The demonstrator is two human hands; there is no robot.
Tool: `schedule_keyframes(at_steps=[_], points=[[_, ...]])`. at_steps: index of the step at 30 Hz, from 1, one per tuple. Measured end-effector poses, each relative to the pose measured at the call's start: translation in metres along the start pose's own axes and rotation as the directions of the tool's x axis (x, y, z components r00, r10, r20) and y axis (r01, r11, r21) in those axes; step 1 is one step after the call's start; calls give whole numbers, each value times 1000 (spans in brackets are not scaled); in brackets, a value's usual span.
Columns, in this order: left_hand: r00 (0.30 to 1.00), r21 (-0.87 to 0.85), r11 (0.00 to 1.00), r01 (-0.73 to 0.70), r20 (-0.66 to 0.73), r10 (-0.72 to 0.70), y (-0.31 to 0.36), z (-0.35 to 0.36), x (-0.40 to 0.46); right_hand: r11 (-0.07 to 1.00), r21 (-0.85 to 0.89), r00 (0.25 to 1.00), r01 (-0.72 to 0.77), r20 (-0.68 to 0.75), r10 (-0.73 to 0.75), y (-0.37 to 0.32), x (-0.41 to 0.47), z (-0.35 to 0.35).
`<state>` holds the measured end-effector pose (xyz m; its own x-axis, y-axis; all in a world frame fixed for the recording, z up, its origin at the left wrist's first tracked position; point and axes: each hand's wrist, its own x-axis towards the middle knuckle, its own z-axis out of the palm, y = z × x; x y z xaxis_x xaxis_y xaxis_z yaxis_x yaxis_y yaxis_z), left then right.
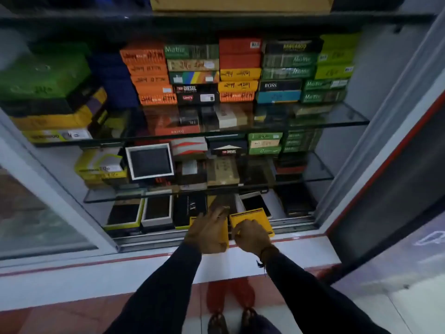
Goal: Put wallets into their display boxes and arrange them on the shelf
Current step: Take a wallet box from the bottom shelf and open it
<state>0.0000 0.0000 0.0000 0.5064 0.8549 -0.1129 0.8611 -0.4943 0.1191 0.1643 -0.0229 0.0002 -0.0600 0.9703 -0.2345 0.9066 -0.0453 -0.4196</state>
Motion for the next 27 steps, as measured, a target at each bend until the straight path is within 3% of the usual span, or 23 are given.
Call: schedule_keyframes(at_steps=[4, 9, 11, 14, 17, 27], points=[[991, 56, 998, 32, 129, -39, 4, 22, 15, 969, 211, 969, -126, 236, 75, 4, 4, 18], [994, 95, 994, 50, 89, -58, 1, 29, 32, 856, 420, 913, -300, 387, 130, 8, 9, 29], [994, 33, 998, 54, 97, -57, -4, 22, 32, 784, 486, 890, -387, 419, 180, 4, 13, 30], [995, -131, 991, 41, 91, -29, -19, 6, 30, 671, 585, 883, -456, 395, 255, 0, 17, 31], [997, -257, 966, 38, 70, -21, -34, -11, 24, 632, 623, 886, -461, 370, 281, -1, 18, 33], [983, -501, 846, 181, 129, -135, -111, -23, -32, 768, 456, 893, -450, 237, 383, -14, 28, 41]])
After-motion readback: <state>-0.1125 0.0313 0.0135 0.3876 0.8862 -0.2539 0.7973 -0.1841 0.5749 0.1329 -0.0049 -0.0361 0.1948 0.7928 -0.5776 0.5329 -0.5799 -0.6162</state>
